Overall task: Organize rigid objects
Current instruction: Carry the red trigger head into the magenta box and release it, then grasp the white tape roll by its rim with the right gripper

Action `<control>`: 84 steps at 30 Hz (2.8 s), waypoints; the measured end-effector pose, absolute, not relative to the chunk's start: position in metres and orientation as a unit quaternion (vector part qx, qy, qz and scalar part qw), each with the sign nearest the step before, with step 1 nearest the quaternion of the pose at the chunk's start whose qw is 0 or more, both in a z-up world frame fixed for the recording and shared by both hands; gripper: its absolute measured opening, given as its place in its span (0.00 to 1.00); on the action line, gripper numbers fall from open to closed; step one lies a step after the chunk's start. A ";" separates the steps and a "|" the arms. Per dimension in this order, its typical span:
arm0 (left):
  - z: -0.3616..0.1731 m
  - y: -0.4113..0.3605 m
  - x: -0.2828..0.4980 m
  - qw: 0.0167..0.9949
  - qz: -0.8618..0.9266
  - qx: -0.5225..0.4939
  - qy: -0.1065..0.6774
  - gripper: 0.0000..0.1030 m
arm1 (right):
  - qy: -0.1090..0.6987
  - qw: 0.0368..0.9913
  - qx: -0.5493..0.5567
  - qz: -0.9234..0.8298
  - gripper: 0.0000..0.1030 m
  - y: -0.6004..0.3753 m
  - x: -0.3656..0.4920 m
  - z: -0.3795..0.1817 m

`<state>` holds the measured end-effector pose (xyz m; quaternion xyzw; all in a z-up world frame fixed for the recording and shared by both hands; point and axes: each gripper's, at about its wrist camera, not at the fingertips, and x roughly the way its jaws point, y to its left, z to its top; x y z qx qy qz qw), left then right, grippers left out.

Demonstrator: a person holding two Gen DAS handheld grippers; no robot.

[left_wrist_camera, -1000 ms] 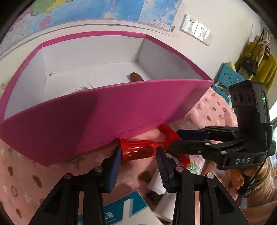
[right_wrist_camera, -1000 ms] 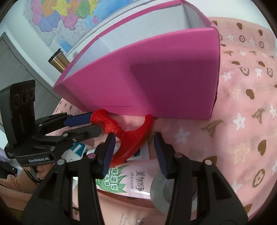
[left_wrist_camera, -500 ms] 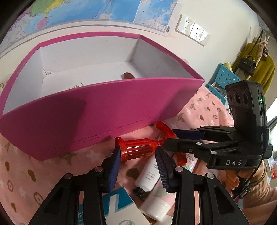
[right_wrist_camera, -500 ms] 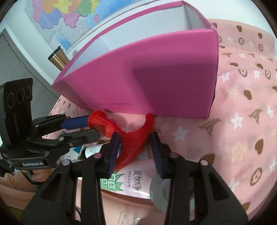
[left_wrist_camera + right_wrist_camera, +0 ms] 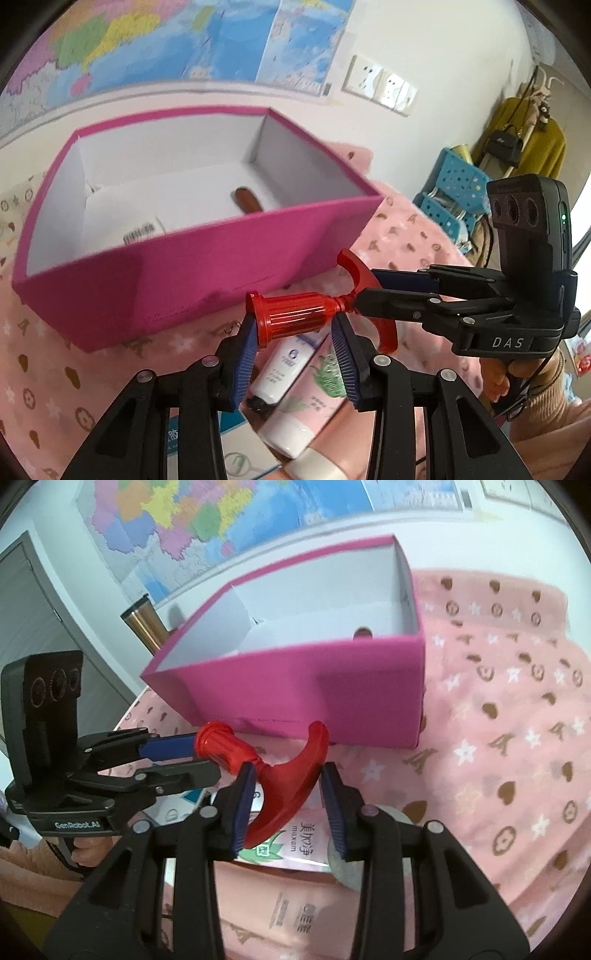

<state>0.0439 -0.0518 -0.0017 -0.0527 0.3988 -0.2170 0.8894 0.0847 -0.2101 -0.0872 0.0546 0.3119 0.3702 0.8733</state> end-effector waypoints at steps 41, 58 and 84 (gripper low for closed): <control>0.019 -0.053 0.143 0.894 -0.187 -0.068 0.402 0.39 | 0.282 0.903 0.031 0.323 0.39 -0.204 0.178 -0.021; 0.041 -0.050 0.087 0.925 -0.183 -0.028 0.332 0.41 | 0.231 0.913 0.040 0.333 0.39 -0.244 0.115 -0.020; -0.012 -0.080 0.023 0.881 -0.261 -0.042 0.392 0.45 | 0.359 0.881 0.026 0.307 0.39 -0.257 0.097 -0.126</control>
